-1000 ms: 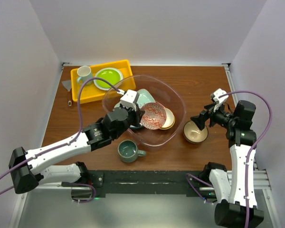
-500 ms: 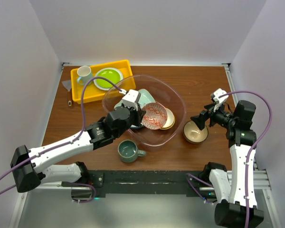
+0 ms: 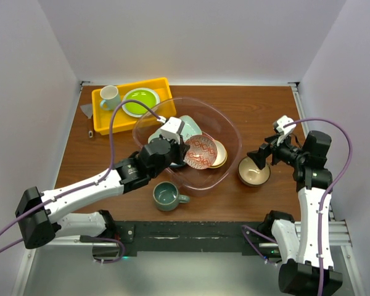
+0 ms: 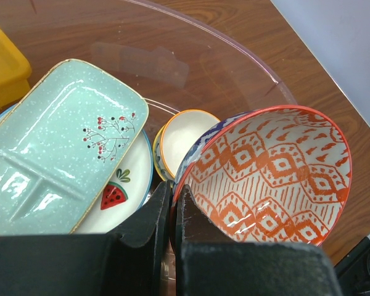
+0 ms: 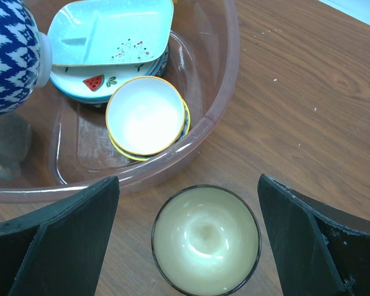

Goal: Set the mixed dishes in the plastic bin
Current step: Place the bowl in the plastic bin.

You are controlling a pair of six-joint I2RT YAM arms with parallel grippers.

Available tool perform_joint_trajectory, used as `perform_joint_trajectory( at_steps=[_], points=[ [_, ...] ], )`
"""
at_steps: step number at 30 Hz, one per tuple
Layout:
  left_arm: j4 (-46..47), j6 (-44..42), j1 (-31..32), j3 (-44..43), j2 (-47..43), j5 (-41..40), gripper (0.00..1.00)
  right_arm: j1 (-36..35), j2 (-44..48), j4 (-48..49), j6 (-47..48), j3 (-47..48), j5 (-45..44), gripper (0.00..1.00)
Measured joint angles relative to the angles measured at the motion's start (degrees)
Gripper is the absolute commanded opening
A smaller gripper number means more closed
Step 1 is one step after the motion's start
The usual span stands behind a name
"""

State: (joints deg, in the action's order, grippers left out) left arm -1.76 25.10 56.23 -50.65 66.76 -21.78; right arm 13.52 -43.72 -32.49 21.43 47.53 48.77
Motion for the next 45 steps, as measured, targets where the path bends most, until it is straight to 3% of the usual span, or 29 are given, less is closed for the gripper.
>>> perform_joint_trajectory(
  at_steps=[25, 32, 45],
  points=[
    [2.7, 1.3, -1.9, 0.8, 4.9, 3.7, 0.00, 0.0, 0.0, 0.0, 0.0, 0.0, 0.0, 0.98],
    [3.7, 1.9, -3.3, -0.5, 11.9, 5.6, 0.00, 0.0, 0.0, 0.0, 0.0, 0.0, 0.2, 0.98],
    [0.3, 1.3, -4.6, -14.4, 28.4, 6.5, 0.00, 0.0, 0.0, 0.0, 0.0, 0.0, 0.2, 0.98]
  ],
)
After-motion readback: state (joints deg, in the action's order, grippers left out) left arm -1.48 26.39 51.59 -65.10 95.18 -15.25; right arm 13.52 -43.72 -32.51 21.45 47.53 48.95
